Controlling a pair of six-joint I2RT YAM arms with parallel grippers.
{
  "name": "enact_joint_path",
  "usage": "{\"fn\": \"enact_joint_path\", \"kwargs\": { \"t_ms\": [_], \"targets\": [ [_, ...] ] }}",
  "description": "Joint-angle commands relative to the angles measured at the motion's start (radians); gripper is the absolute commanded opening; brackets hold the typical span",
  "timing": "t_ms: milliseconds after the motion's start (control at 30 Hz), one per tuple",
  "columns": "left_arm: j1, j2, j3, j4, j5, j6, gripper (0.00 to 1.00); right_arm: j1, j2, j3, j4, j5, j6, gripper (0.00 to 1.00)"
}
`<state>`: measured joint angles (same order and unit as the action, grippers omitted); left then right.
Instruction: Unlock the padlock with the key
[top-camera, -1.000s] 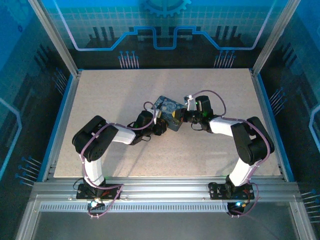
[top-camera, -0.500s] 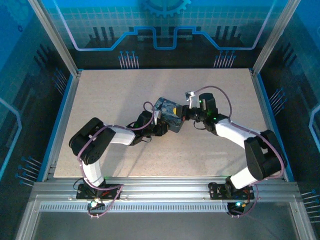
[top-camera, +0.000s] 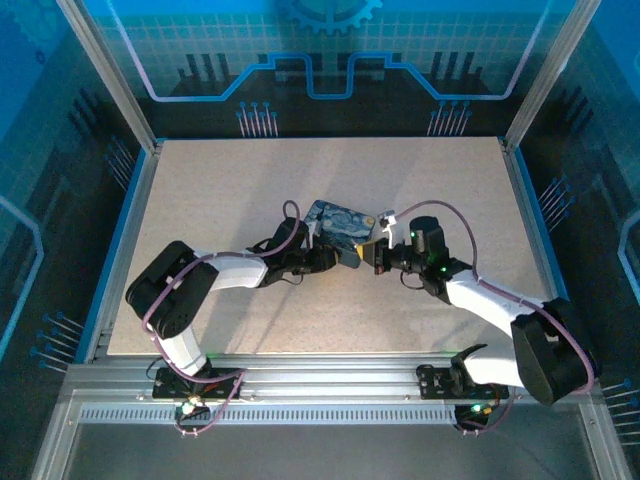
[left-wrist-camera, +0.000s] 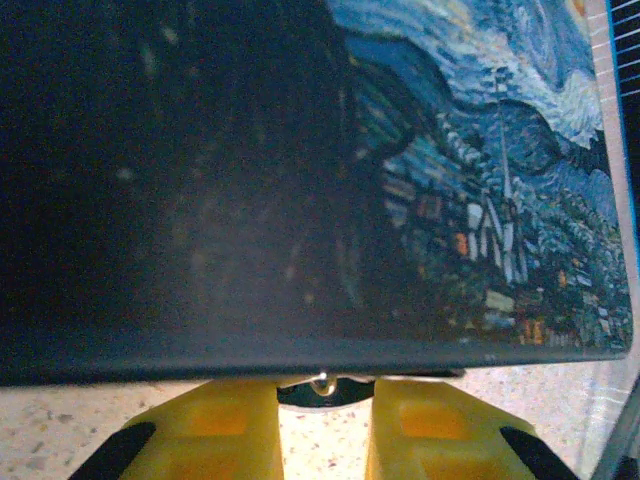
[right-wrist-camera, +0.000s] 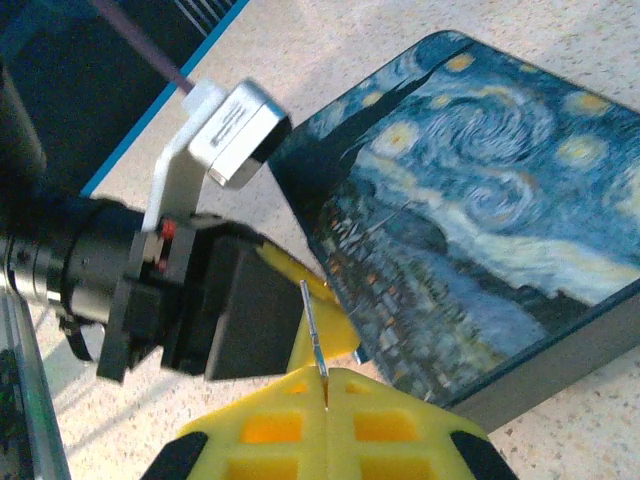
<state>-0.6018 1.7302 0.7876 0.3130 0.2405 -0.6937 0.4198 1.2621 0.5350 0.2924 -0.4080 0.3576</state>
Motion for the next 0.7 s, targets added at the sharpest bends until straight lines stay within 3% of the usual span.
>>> {"fn": "enact_joint_path", "kwargs": {
  "t_ms": [0,667],
  "targets": [
    [-0.007,-0.038,0.040,-0.025,0.052,-0.083,0.13,0.033,-0.037,-0.052,0.037,0.022,-0.069,0.00],
    [-0.024,-0.067,0.071,-0.050,0.053,-0.191,0.12,0.074,0.154,-0.172,0.291,0.037,-0.146,0.00]
  ]
}}
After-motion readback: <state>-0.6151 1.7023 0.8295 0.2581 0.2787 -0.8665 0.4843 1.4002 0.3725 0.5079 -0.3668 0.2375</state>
